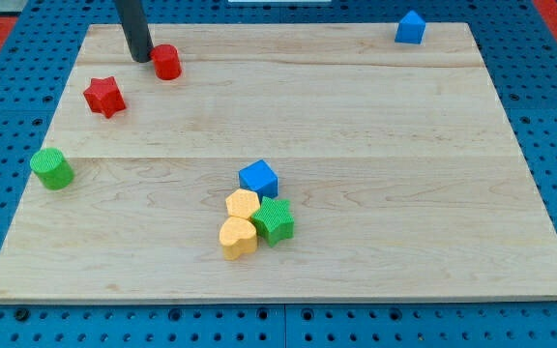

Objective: Nudge red circle a bit right

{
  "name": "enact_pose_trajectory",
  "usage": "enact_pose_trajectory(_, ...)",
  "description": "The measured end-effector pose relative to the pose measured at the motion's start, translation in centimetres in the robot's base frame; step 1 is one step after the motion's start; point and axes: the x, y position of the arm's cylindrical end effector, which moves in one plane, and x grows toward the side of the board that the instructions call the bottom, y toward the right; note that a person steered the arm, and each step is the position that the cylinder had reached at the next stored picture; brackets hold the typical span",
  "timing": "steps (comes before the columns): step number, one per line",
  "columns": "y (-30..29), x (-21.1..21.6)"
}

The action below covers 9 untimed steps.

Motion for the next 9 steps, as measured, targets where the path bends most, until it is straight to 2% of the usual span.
enact_pose_trajectory(5,-0.5,1.1)
enact_pose_trajectory(6,1.9,1.4)
enact_pose_trajectory(8,2.9,-2.4)
enact_pose_trajectory(9,5.5,-3.2)
